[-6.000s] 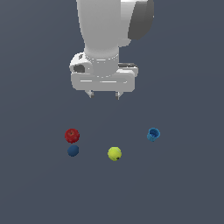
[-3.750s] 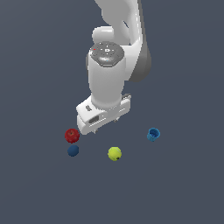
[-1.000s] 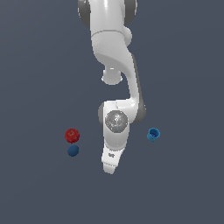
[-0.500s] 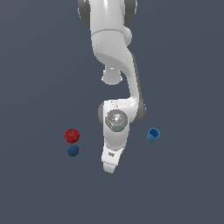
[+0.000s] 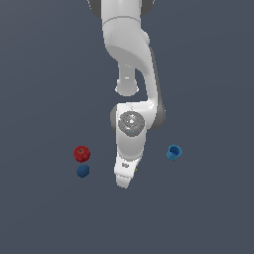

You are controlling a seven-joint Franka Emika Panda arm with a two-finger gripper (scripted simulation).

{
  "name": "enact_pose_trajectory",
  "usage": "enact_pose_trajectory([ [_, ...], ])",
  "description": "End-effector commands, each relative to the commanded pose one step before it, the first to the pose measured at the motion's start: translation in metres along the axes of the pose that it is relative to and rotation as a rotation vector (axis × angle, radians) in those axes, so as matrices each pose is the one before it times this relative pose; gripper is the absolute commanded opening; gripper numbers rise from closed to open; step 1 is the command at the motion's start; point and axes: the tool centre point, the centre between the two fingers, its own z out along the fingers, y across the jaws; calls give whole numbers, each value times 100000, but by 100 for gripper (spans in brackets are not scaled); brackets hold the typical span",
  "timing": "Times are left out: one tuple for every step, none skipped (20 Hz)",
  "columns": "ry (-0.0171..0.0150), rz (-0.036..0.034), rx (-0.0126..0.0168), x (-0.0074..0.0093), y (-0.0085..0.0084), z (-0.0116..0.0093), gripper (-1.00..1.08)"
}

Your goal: Pick up a designated object from a clutter of objects.

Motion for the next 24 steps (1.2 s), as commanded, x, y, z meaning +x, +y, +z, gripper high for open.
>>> enact_pose_trajectory([
  [-37,3,-256,-335,-752,-1361,-100],
  [0,0,0,-166,-378,-583,-100],
  [-69,-4,-6,-167,-403,-611,-100],
  [0,0,0,-186,-425,-657,-100],
  [-69,-3,-5,-187,-449,-683,-100],
  [0,0,0,-199,-455,-705,-100],
  [0,0,0,-198,-455,-705,-100],
  [-69,-2,-2,-188,-455,-694,-100],
  [0,0,0,-196,-453,-705,-100],
  [0,0,0,-195,-452,-704,-100],
  [-69,0,1,-183,-450,-691,-100],
  [0,0,0,-192,-449,-702,-100],
  [0,0,0,-190,-447,-701,-100],
  [0,0,0,-188,-446,-700,-100],
  [0,0,0,-185,-444,-699,-100],
  [0,0,0,-183,-442,-698,-100],
  [0,0,0,-180,-441,-697,-100],
  [0,0,0,-178,-439,-697,-100],
  [0,0,0,-176,-438,-697,-100],
  [64,-4,25,-185,-433,-694,-100],
  [0,0,0,-171,-437,-698,-100],
  [69,-8,1,-181,-437,-710,-100],
  [48,-6,3,-176,-437,-709,-100],
  [0,0,0,-167,-438,-707,-100],
])
